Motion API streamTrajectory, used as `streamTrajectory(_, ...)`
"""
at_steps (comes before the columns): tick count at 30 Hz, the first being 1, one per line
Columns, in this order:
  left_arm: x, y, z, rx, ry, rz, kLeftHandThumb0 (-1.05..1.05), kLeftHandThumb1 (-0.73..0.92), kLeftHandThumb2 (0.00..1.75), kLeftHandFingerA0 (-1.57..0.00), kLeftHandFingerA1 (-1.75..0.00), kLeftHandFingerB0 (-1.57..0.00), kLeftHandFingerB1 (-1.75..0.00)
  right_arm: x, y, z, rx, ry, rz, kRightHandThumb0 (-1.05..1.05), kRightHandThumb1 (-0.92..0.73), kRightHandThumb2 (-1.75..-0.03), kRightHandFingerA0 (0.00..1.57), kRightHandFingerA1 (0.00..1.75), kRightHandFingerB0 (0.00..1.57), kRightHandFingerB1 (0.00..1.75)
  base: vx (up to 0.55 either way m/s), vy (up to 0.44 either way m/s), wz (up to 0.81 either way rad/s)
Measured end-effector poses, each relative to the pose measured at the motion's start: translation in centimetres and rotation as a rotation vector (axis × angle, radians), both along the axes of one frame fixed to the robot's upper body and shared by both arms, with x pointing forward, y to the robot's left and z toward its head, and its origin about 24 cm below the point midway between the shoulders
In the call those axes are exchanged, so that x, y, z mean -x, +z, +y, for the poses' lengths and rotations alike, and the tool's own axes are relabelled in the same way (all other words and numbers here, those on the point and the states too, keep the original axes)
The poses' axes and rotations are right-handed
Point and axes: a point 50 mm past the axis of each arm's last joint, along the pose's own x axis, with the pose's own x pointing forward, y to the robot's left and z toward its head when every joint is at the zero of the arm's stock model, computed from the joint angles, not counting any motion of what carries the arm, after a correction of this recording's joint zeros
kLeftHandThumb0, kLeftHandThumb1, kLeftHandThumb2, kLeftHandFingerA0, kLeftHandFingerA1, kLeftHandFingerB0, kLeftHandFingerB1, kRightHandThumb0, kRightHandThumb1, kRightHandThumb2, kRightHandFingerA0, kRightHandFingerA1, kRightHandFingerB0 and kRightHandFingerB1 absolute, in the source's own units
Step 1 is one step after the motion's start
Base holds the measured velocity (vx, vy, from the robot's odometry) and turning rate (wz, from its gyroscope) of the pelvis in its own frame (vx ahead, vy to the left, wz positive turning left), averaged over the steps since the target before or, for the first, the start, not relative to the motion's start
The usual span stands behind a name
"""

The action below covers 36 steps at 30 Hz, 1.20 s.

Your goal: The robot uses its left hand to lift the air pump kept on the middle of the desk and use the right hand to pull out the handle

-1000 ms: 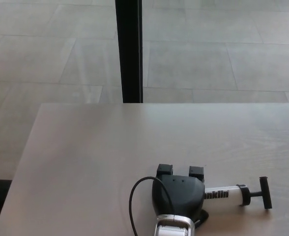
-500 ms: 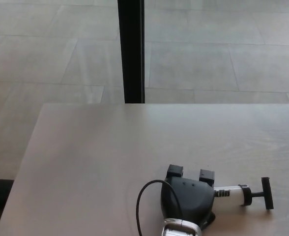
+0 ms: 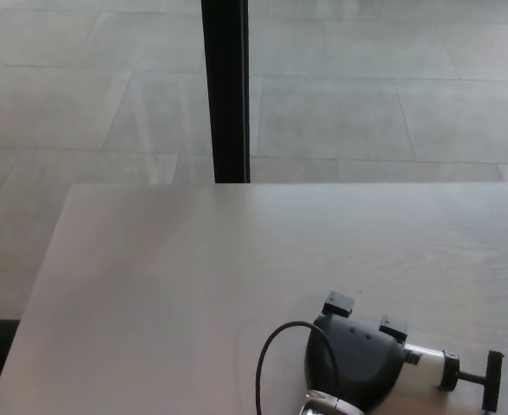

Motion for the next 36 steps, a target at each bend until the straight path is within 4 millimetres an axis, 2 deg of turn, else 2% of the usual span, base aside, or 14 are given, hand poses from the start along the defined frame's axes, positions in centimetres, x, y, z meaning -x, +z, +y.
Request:
streamTrajectory(5, -0.3, -0.1, 0.1, -0.002, -0.015, 0.005, -0.22, 0.67, 0.71, -0.85, -1.63, -0.71, -0.72, -0.1, 0.0, 0.1, 0.008, 0.001, 0.005, -0.46, -0.68, -0.6, 0.78, 0.74, 0.67, 0.52, 0.0, 0.0, 0.0)
streamTrajectory(6, -0.4, -0.2, 0.3, 0.012, -0.005, 0.012, -0.24, 0.75, 0.73, -0.8, -1.59, -0.68, -0.74, -0.1, 0.0, 0.1, 0.01, 0.002, 0.005, -0.43, -0.54, -0.96, 0.8, 0.84, 0.58, 0.66, 0.0, 0.0, 0.0)
streamTrajectory(9, -0.8, -0.2, 0.8, 0.055, 0.016, 0.032, -0.28, 0.75, 0.75, -0.79, -1.52, -0.68, -0.77, -0.1, 0.1, 0.1, 0.012, 0.002, 0.004, -0.46, -0.56, -0.96, 0.8, 0.85, 0.59, 0.66, 0.0, 0.0, 0.0)
streamTrajectory(10, -1.0, -0.2, 0.9, 0.067, 0.02, 0.034, -0.27, 0.74, 0.8, -0.79, -1.62, -0.69, -0.79, -0.1, 0.1, 0.1, 0.013, 0.002, 0.003, -0.46, -0.68, -0.61, 0.81, 0.82, 0.65, 0.52, 0.0, 0.0, 0.0)
streamTrajectory(11, -1.1, -0.2, 1.0, 0.082, 0.024, 0.038, -0.28, 0.77, 0.76, -0.8, -1.6, -0.71, -0.81, -0.1, 0.1, 0.1, 0.013, 0.002, 0.003, -0.45, -0.57, -0.95, 0.8, 0.85, 0.6, 0.66, 0.0, 0.0, 0.0)
streamTrajectory(15, -1.3, -0.1, 1.2, 0.128, 0.03, 0.046, -0.36, 0.84, 0.79, -0.79, -1.57, -0.65, -0.77, -0.1, 0.1, 0.1, 0.014, 0.001, 0.004, -0.45, -0.56, -0.95, 0.8, 0.85, 0.62, 0.66, 0.0, 0.0, 0.0)
streamTrajectory(16, -1.4, -0.1, 1.3, 0.138, 0.035, 0.049, -0.32, 0.81, 0.82, -0.79, -1.64, -0.7, -0.98, -0.1, 0.1, 0.1, 0.013, 0.001, 0.005, -0.45, -0.69, -0.6, 0.81, 0.84, 0.68, 0.51, 0.0, 0.0, 0.0)
streamTrajectory(18, -1.6, 0.0, 1.6, 0.179, 0.054, 0.062, -0.28, 0.8, 0.8, -0.73, -1.2, -0.69, -0.85, -0.1, 0.0, 0.1, 0.012, 0.002, 0.006, -0.45, -0.56, -0.96, 0.79, 0.87, 0.61, 0.66, 0.0, 0.0, 0.0)
streamTrajectory(19, -1.7, 0.1, 1.6, 0.202, 0.063, 0.066, -0.25, 0.79, 0.8, -0.76, -1.27, -0.72, -0.89, -0.1, 0.0, 0.1, 0.011, 0.002, 0.006, -0.46, -0.68, -0.6, 0.8, 0.88, 0.67, 0.52, 0.0, 0.0, 0.0)
streamTrajectory(20, -1.8, 0.4, 1.6, 0.235, 0.075, 0.073, -0.2, 0.75, 0.82, -0.79, -1.58, -0.7, -1.19, -0.1, -0.1, 0.1, 0.011, 0.003, 0.008, -0.46, -0.69, -0.6, 0.78, 0.89, 0.66, 0.52, 0.0, 0.0, 0.0)
streamTrajectory(25, -2.8, 1.0, 2.6, 0.375, 0.136, 0.119, -0.19, 0.7, 1.0, -0.86, -1.75, -0.63, -1.67, -0.1, -0.4, 0.2, 0.007, 0.01, 0.018, -0.47, -0.71, -0.61, 0.78, 0.84, 0.63, 0.5, 0.0, 0.0, 0.0)
streamTrajectory(34, -5.9, 2.6, 6.6, 0.483, 0.226, 0.089, -0.14, 0.63, 1.08, -0.9, -1.75, -0.72, -1.5, -0.7, -1.6, 2.2, 0.099, 0.159, 0.172, -0.49, -0.7, -0.61, 0.73, 0.72, 0.49, 0.44, 0.0, 0.0, 0.0)
streamTrajectory(35, -6.2, 2.9, 6.8, 0.484, 0.23, 0.081, -0.2, 0.55, 1.12, -1.21, -1.44, -0.91, -1.23, -0.8, -1.7, 2.5, 0.112, 0.176, 0.189, -0.49, -0.68, -0.6, 0.75, 0.72, 0.53, 0.44, 0.0, 0.0, 0.0)
streamTrajectory(36, -6.5, 3.2, 7.0, 0.485, 0.234, 0.073, -0.14, 0.59, 1.11, -0.91, -1.75, -0.75, -1.5, -0.9, -1.8, 2.9, 0.125, 0.195, 0.204, -0.47, -0.67, -0.6, 0.75, 0.72, 0.54, 0.45, 0.0, 0.0, 0.0)
